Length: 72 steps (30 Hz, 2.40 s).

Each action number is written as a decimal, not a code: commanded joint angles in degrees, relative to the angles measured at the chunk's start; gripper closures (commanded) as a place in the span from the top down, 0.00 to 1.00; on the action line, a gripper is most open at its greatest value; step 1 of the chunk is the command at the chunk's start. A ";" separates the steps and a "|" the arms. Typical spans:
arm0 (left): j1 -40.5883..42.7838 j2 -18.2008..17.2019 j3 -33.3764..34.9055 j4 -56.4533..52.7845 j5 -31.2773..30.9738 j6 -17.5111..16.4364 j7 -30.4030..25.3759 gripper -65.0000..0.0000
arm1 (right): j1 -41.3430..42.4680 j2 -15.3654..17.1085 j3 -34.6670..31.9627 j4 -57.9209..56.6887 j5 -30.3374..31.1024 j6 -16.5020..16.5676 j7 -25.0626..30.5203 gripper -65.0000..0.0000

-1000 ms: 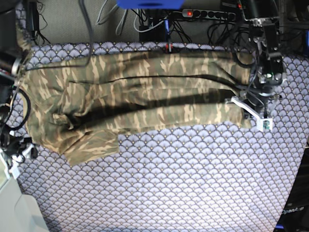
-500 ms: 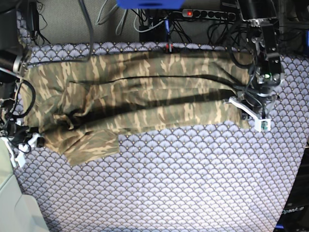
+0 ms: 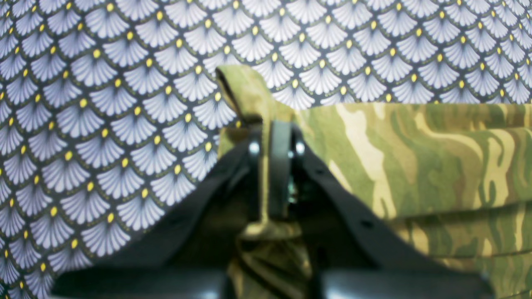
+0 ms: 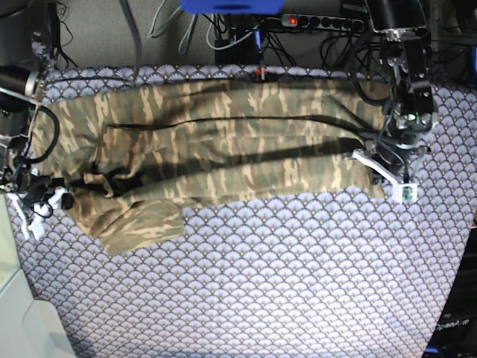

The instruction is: Fold the T-shirt properly

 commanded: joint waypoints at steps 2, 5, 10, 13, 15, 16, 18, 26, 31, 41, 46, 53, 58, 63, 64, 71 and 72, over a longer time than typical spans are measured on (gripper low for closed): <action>-0.92 -0.45 -0.09 0.79 -0.21 0.04 -1.47 0.01 | 0.74 0.60 0.14 0.74 0.29 0.21 -0.46 0.45; -0.84 -0.45 -0.09 0.97 -0.21 0.04 -1.39 0.01 | -0.05 -0.01 0.14 0.74 0.29 0.21 -0.46 0.44; -0.57 -0.45 -0.09 1.14 -0.21 0.04 -1.47 0.01 | -1.02 -0.10 -1.27 0.74 0.29 0.21 -0.20 0.36; -0.48 -0.45 -0.09 1.14 -0.21 0.04 -1.39 0.01 | -0.76 -0.10 -5.67 0.91 0.29 0.21 -0.37 0.14; -0.48 -0.45 -0.09 1.23 -0.21 0.04 -1.30 0.01 | -0.67 -0.10 -7.51 1.26 0.29 0.21 -0.37 0.01; -0.48 -0.45 -0.09 1.32 -0.21 0.04 -1.30 0.01 | -0.76 -0.10 -7.78 2.41 0.29 0.21 -0.46 0.00; -0.48 -0.45 -0.09 1.40 -0.21 0.04 -1.21 0.01 | -1.11 -0.10 -7.69 5.31 0.29 0.21 -0.46 0.00; -0.48 -0.37 -0.09 1.40 -0.21 0.04 -1.21 0.01 | -4.62 0.25 -6.19 14.80 0.47 0.21 -2.22 0.00; -0.48 -0.37 -0.09 1.40 -0.21 0.04 -1.21 0.01 | -4.80 0.25 -0.13 16.03 0.47 0.21 -3.80 0.00; -0.31 -0.37 -0.09 1.40 -0.30 0.04 -1.12 0.01 | -5.77 1.57 6.20 16.12 0.47 0.21 -4.51 0.00; -0.22 0.34 -0.09 1.49 -0.30 0.04 -1.12 0.01 | -11.57 0.87 8.75 25.35 0.56 0.21 -8.73 0.00; -0.22 0.34 -0.01 1.49 -0.30 0.04 -1.03 0.01 | -23.09 -4.06 9.89 45.04 0.56 0.21 -10.92 0.00; 0.92 0.34 -0.01 5.18 -0.30 0.04 -1.03 0.01 | -26.95 -6.25 9.89 52.16 0.56 0.21 -12.86 0.00; 1.45 0.34 -0.36 9.05 -0.30 0.04 0.55 0.01 | -29.77 -6.87 9.98 57.09 0.56 0.21 -13.03 0.00; 1.45 0.25 -0.45 9.14 -0.30 0.04 2.04 0.01 | -30.21 -6.87 9.98 57.70 0.56 0.21 -13.03 0.00; 1.63 -0.19 -0.53 9.76 -0.30 0.04 4.77 0.01 | -32.84 -7.05 13.67 60.16 0.56 0.21 -12.95 0.00; 1.71 -0.01 -0.53 10.20 -0.30 0.04 4.94 0.01 | -32.84 -7.22 14.46 60.16 0.56 0.21 -13.03 0.00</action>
